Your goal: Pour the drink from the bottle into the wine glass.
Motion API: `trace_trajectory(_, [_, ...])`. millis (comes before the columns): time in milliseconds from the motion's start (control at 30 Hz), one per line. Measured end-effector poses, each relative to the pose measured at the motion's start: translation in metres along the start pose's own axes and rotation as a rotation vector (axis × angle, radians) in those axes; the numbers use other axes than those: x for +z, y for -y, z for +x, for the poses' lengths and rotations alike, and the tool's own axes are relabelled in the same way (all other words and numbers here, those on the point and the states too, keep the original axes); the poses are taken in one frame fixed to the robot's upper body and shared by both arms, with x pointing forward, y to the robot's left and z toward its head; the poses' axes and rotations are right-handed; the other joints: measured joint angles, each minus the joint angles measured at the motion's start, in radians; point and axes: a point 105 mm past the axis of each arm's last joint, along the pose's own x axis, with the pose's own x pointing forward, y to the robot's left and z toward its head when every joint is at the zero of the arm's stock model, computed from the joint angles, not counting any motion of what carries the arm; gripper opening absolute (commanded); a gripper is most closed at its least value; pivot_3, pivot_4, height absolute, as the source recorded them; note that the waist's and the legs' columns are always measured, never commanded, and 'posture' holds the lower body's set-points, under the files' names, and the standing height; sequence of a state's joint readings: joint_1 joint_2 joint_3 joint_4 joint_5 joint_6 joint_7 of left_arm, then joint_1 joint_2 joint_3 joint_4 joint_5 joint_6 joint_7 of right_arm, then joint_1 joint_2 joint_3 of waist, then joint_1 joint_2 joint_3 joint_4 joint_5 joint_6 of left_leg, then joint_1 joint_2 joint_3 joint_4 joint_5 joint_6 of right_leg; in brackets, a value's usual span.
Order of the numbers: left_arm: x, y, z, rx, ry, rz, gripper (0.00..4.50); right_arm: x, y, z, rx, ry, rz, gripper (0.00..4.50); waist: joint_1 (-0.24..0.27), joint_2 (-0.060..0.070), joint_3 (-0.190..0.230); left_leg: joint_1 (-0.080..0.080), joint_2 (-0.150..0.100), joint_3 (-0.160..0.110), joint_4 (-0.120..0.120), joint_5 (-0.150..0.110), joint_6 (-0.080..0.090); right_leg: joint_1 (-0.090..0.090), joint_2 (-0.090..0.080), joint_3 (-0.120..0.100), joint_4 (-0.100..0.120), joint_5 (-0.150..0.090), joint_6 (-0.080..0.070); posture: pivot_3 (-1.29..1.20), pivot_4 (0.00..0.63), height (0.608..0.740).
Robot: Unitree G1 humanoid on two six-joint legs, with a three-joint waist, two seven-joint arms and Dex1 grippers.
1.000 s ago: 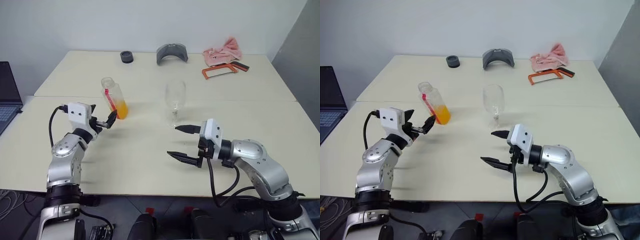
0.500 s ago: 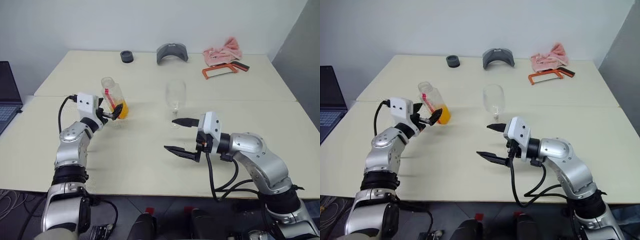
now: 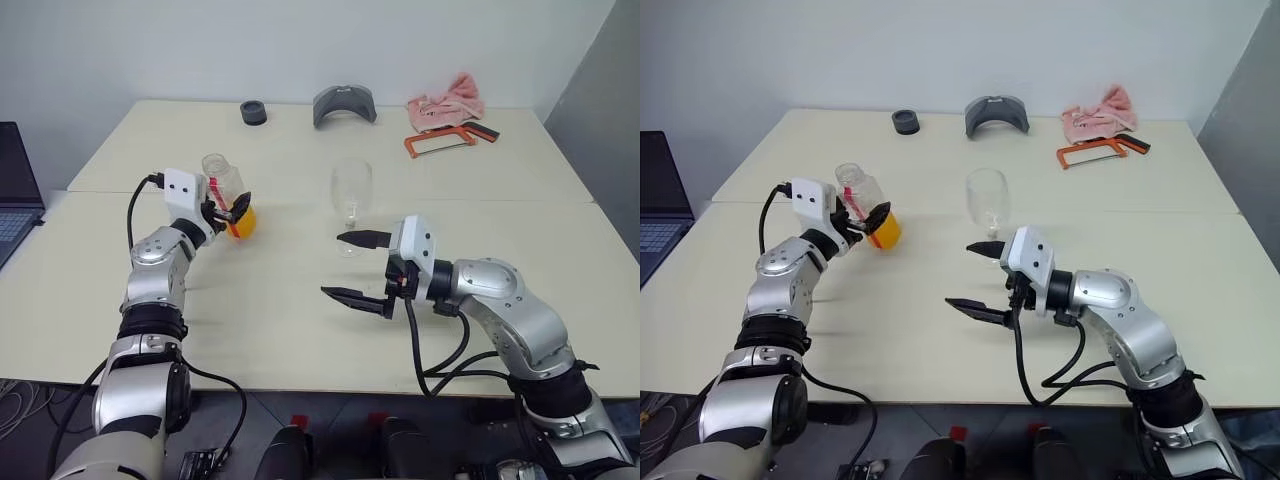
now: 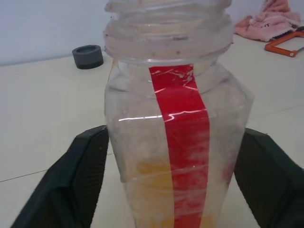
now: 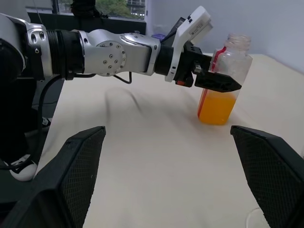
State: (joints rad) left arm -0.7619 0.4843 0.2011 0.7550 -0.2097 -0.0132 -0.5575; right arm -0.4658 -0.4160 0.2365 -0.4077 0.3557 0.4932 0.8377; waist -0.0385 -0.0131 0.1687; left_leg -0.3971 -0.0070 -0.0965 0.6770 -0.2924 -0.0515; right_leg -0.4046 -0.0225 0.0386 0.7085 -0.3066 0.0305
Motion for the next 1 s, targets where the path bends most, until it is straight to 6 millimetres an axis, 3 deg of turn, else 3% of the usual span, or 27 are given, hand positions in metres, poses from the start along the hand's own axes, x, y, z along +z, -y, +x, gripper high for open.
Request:
trace_trajectory(100, [0.001, 0.001, 0.001, -0.002, 0.002, -0.005, 2.05, 0.002, 0.001, 0.001, 0.001, 0.007, -0.008, 4.50, 0.000, 0.000, 0.000, 0.000, 0.000, 0.000, 0.000, 0.000, 0.000, 0.000, 0.000, 0.000, 0.000, 0.000, 0.000, 0.00, 0.150, 0.740])
trace_trajectory(167, [0.001, 0.001, 0.002, -0.003, 0.003, -0.007, 1.81, 0.003, 0.001, 0.001, 0.001, 0.011, -0.011, 4.50, 0.000, 0.000, 0.000, 0.000, 0.000, 0.000, 0.000, 0.000, 0.000, 0.000, 0.000, 0.000, 0.000, 0.000, 0.000, 0.00, 0.150, 0.740])
trace_trajectory(333, [0.002, 0.004, 0.002, -0.011, 0.012, -0.019, 1.80, 0.005, 0.001, 0.003, -0.008, 0.021, -0.010, 4.50, 0.000, 0.000, 0.000, 0.000, 0.000, -0.001, 0.000, 0.000, 0.000, 0.000, 0.000, 0.000, 0.000, 0.000, 0.000, 0.00, 0.150, 0.740])
trace_trajectory(467, [0.020, 0.028, 0.006, -0.094, 0.075, 0.032, 1.80, 0.014, 0.006, 0.003, -0.062, 0.070, 0.007, 4.50, 0.002, 0.000, 0.000, -0.002, 0.000, -0.002, 0.001, 0.002, -0.003, -0.001, 0.000, -0.001, 0.000, 0.000, 0.000, 0.00, 0.150, 0.740])
trace_trajectory(600, [0.051, 0.054, 0.013, -0.172, 0.137, 0.183, 1.80, 0.023, 0.018, -0.007, -0.175, 0.120, 0.049, 4.50, 0.006, 0.000, 0.000, -0.002, -0.001, -0.002, 0.001, 0.002, -0.004, -0.001, -0.001, 0.000, 0.000, 0.000, 0.000, 0.00, 0.150, 0.740])
trace_trajectory(833, [0.072, 0.085, 0.024, -0.265, 0.193, 0.503, 1.80, 0.017, 0.048, -0.030, -0.403, 0.076, 0.065, 4.50, 0.005, 0.000, 0.000, -0.002, -0.001, -0.001, 0.000, 0.001, -0.001, -0.001, 0.001, 0.000, 0.000, 0.000, 0.000, 0.00, 0.150, 0.740])
trace_trajectory(1000, [0.095, 0.096, 0.034, -0.288, 0.288, 0.717, 1.80, 0.014, 0.056, -0.037, -0.470, 0.065, 0.072, 4.50, 0.004, 0.000, 0.000, -0.002, -0.001, 0.000, 0.000, 0.000, 0.000, -0.001, 0.001, 0.000, -0.001, 0.000, 0.000, 0.00, 0.150, 0.740])
